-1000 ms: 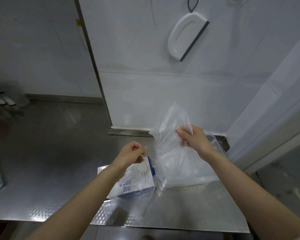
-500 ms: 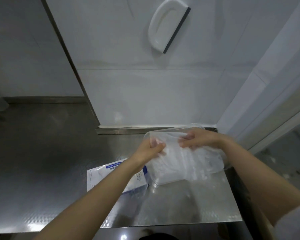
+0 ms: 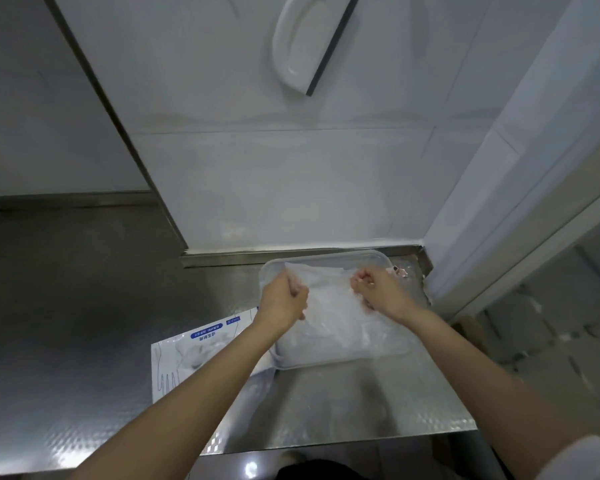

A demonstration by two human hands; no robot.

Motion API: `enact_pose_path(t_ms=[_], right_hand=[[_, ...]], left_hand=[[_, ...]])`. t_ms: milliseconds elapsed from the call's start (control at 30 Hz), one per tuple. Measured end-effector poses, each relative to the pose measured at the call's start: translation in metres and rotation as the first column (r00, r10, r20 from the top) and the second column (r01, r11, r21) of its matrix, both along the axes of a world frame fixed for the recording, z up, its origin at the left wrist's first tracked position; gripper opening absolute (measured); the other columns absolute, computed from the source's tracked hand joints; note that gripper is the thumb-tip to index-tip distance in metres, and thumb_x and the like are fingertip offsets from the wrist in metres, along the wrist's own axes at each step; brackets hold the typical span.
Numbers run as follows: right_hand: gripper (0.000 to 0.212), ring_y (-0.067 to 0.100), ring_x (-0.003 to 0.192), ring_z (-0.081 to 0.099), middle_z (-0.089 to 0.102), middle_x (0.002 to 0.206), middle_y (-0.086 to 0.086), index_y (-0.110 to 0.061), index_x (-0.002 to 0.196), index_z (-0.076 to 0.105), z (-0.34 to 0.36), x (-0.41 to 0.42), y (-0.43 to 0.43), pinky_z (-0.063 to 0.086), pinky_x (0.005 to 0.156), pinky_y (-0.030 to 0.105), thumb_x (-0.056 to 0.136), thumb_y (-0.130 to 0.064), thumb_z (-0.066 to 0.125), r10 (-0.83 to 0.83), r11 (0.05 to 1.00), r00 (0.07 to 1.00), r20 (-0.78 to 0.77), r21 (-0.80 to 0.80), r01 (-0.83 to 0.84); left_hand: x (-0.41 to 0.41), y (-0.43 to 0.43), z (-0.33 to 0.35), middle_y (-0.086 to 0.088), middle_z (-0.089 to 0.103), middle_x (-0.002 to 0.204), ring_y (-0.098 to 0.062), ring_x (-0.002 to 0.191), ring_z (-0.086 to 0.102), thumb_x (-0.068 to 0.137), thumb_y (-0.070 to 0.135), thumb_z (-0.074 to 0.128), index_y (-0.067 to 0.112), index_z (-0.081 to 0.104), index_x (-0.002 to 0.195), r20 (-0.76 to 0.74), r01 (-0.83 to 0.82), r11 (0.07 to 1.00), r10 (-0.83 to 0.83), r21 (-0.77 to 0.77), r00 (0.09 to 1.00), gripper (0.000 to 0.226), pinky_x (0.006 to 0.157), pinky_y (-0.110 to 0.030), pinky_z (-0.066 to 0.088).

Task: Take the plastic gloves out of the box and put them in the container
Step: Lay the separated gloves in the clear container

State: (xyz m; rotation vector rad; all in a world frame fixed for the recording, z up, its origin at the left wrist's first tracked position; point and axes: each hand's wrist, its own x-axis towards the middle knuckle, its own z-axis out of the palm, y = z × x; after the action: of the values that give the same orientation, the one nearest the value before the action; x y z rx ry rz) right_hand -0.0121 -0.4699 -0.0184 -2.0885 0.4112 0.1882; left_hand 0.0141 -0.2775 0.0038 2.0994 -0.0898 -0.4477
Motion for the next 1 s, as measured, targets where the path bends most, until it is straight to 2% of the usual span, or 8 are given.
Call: enact_pose_path(t_ms=[67, 167, 300, 400, 500, 667, 800, 1000], right_hand=[[0.007, 0.008, 0.067, 0.051, 0.056, 0.079, -0.006, -0.01, 0.092, 0.06, -0.002, 0.002, 0.004, 0.042, 0.06, 0.017, 0.092, -0.017, 0.06, 0.036, 0.986, 0.998, 0.058, -0.165, -0.026], [0.024, 0.019, 0.091, 0.06, 0.066, 0.099, 0.002, -0.013, 0.109, 0.055, -0.001, 0.003, 0.01, 0.039, 0.087, 0.031, 0.093, -0.031, 0.057, 0.154, 0.874, 0.986, 0.071, -0.476, -0.102], [0.028, 0.028, 0.102, 0.059, 0.063, 0.105, 0.008, -0.012, 0.113, 0.045, -0.007, 0.007, 0.019, 0.036, 0.076, 0.035, 0.096, -0.034, 0.05, 0.219, 0.726, 0.975, -0.027, -0.663, -0.181], [0.017, 0.026, 0.102, 0.055, 0.06, 0.104, 0.005, -0.015, 0.099, 0.048, -0.015, 0.011, 0.021, 0.031, 0.07, 0.03, 0.095, -0.031, 0.053, 0.28, 0.726, 0.959, -0.051, -0.642, -0.246], [0.011, 0.02, 0.109, 0.049, 0.055, 0.111, 0.002, -0.017, 0.098, 0.055, -0.02, 0.009, 0.022, 0.034, 0.085, 0.027, 0.092, -0.025, 0.058, 0.35, 0.757, 0.937, -0.02, -0.583, -0.295], [0.009, 0.007, 0.088, 0.051, 0.058, 0.099, -0.006, -0.016, 0.098, 0.065, -0.005, -0.011, 0.026, 0.042, 0.08, 0.021, 0.091, -0.015, 0.058, 0.393, 0.844, 0.893, 0.218, -0.471, -0.256], [0.012, 0.006, 0.079, 0.057, 0.065, 0.093, -0.011, -0.023, 0.099, 0.069, -0.007, -0.023, 0.023, 0.044, 0.074, 0.016, 0.091, -0.022, 0.061, 0.482, 0.821, 0.872, -0.082, -0.307, -0.482], [0.06, 0.02, 0.113, 0.054, 0.044, 0.137, 0.003, -0.023, 0.135, 0.048, -0.038, -0.01, 0.004, 0.042, 0.09, 0.023, 0.082, -0.006, 0.07, 0.46, 0.803, 0.814, -0.354, -0.225, -0.552]], left_hand=[[0.003, 0.005, -0.005, -0.007, 0.055, 0.067, -0.014, 0.051, 0.051, 0.094, 0.013, 0.053, 0.009, 0.042, 0.104, 0.071, -0.052, 0.998, 0.049, 0.033, 0.996, 0.015, 0.046, -0.019, 0.042], [0.006, 0.012, -0.005, -0.005, 0.058, 0.068, -0.021, 0.063, 0.058, 0.094, 0.017, 0.054, 0.01, 0.039, 0.118, 0.195, -0.083, 0.985, 0.052, 0.151, 0.979, 0.029, 0.06, -0.031, 0.046], [0.003, 0.015, 0.004, -0.006, 0.051, 0.116, -0.029, 0.086, 0.06, 0.095, 0.011, 0.05, 0.013, 0.038, 0.123, 0.356, -0.074, 0.907, -0.087, 0.414, 0.931, 0.031, 0.065, -0.032, 0.042], [0.001, 0.013, 0.007, -0.004, 0.042, 0.121, -0.023, 0.089, 0.051, 0.088, -0.006, 0.044, 0.015, 0.046, 0.117, 0.431, 0.018, 0.814, -0.326, 0.58, 0.841, 0.036, 0.065, -0.028, 0.035], [-0.003, 0.003, 0.0, -0.004, 0.045, 0.125, -0.021, 0.111, 0.044, 0.088, -0.005, 0.045, 0.017, 0.051, 0.123, 0.25, 0.269, 0.593, -0.647, 0.759, 0.721, 0.042, 0.078, -0.028, 0.034], [-0.006, -0.007, -0.02, -0.009, 0.048, 0.131, -0.026, 0.117, 0.048, 0.095, 0.004, 0.043, 0.016, 0.05, 0.131, -0.071, 0.467, 0.386, -0.706, 0.796, 0.704, 0.039, 0.095, -0.034, 0.039], [-0.002, -0.01, -0.03, -0.009, 0.052, 0.128, -0.027, 0.112, 0.054, 0.094, 0.003, 0.043, 0.012, 0.053, 0.126, -0.154, 0.527, 0.34, -0.711, 0.779, 0.686, 0.035, 0.09, -0.034, 0.043], [0.005, -0.012, -0.053, -0.011, 0.043, 0.139, -0.03, 0.121, 0.049, 0.097, 0.014, 0.044, 0.013, 0.044, 0.138, -0.345, 0.639, 0.207, -0.699, 0.741, 0.627, 0.041, 0.102, -0.04, 0.041]])
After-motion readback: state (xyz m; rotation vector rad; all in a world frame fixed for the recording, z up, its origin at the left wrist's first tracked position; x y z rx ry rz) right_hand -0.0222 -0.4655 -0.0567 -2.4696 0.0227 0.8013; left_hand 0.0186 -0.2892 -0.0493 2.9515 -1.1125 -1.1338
